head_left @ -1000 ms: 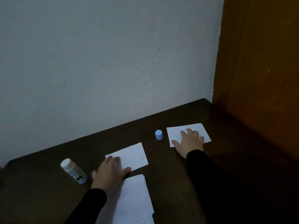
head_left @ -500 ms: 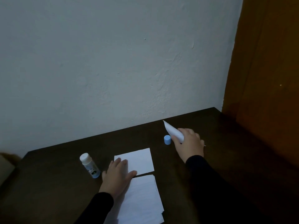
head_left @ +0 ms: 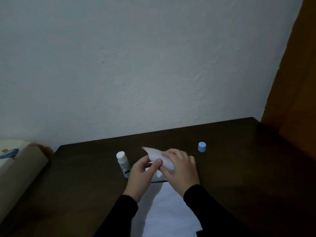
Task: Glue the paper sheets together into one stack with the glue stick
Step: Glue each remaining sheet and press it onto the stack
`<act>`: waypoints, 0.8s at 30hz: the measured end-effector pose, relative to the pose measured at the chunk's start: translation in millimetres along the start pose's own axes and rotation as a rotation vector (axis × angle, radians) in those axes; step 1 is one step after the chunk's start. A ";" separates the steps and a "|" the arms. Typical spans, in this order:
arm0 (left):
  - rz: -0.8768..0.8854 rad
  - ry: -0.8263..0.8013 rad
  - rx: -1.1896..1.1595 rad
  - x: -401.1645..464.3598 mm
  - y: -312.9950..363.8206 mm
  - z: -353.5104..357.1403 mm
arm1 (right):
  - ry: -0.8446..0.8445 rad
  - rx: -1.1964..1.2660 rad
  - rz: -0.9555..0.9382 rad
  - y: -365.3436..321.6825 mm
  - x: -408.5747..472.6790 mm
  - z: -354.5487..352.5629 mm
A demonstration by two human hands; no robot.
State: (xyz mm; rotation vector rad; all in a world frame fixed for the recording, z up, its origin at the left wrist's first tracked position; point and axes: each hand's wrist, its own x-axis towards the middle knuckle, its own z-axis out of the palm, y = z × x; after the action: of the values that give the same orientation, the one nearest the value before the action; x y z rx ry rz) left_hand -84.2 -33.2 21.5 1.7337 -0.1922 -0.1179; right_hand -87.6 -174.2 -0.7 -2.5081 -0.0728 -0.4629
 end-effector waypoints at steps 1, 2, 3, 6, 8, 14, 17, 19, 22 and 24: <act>-0.014 0.002 -0.039 0.1 -0.4 -2.2 | -0.021 -0.006 0.004 2.3 0.3 0.6; -0.034 0.001 -0.072 0.2 -1.1 -5.0 | -0.041 -0.016 0.019 6.2 0.8 1.2; -0.055 -0.004 -0.101 0.5 -1.8 -7.9 | -0.047 -0.021 0.048 10.2 1.8 0.2; -0.103 -0.015 -0.132 4.7 -8.9 -17.9 | -0.089 0.189 0.275 22.2 8.8 -2.8; -0.138 -0.006 -0.127 8.4 -14.3 -22.9 | -0.114 0.476 0.441 27.4 13.9 -5.8; -0.211 0.038 -0.022 17.4 -31.5 -20.9 | -0.151 0.543 0.540 41.4 20.7 -13.0; -0.255 0.125 0.090 23.5 -39.9 -18.8 | -0.186 0.411 0.570 45.1 18.1 -6.0; -0.243 0.180 0.131 25.6 -43.3 -17.8 | -0.216 0.305 0.564 46.6 17.6 -3.3; -0.212 0.247 0.156 28.5 -49.7 -16.0 | -0.218 0.203 0.560 47.0 17.5 -3.3; -0.203 0.272 0.172 30.6 -53.5 -14.1 | -0.208 0.160 0.563 48.5 16.5 -1.7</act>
State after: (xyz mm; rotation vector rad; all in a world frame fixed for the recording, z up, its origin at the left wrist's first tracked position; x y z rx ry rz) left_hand -48.2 -16.9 -27.8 1.9172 0.1790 -0.0127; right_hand -65.3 -216.2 -19.8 -2.2752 0.4849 0.0343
